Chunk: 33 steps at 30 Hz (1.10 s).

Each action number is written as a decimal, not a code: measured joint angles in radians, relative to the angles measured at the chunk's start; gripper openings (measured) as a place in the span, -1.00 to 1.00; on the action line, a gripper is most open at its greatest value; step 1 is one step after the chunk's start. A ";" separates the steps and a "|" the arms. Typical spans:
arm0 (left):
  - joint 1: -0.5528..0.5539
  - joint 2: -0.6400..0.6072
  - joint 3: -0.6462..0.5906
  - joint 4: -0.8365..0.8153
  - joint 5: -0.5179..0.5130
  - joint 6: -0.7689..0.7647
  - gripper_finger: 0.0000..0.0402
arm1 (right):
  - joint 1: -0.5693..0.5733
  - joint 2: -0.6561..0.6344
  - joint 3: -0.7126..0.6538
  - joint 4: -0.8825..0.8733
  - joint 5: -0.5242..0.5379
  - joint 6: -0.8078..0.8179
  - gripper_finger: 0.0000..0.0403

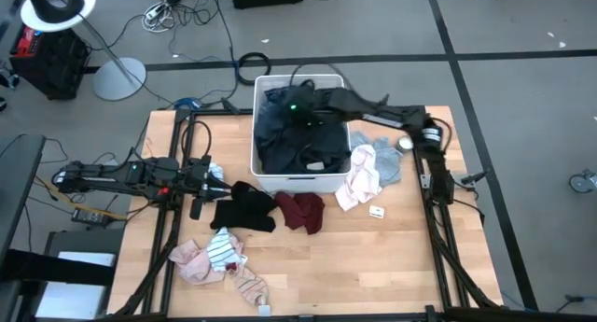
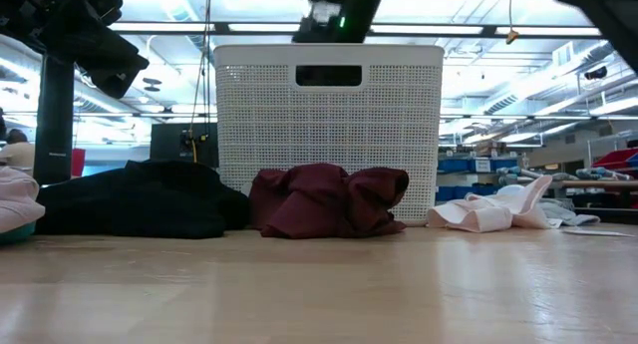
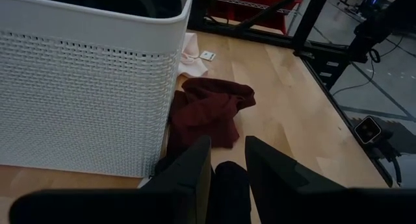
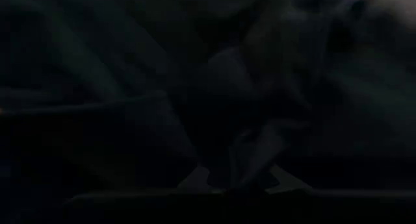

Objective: Sort clothes
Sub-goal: Put the dark green short into the laundry bin

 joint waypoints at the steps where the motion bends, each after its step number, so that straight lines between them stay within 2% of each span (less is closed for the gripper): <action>1: 0.000 0.000 0.000 0.000 0.000 0.000 -0.49 | -0.006 0.030 0.000 -0.013 -0.029 0.012 -0.98; 4: 0.000 0.000 0.000 0.000 0.000 0.000 -0.49 | -0.020 0.112 0.001 -0.013 -0.097 0.028 -0.98; 10: 0.000 0.000 0.000 0.005 0.000 -0.001 -0.49 | -0.040 0.239 0.007 0.021 -0.163 0.030 -0.98; 15: 0.000 0.000 0.000 0.040 0.000 -0.001 -0.49 | -0.058 0.268 0.006 0.026 -0.202 0.032 -0.93; 20: 0.000 0.001 0.000 0.088 0.000 -0.001 -0.49 | -0.063 0.213 -0.002 0.015 -0.202 0.043 -0.78; 33: 0.000 0.000 0.000 0.240 0.000 -0.007 -0.49 | -0.035 -0.047 -0.004 -0.040 -0.194 0.044 -0.35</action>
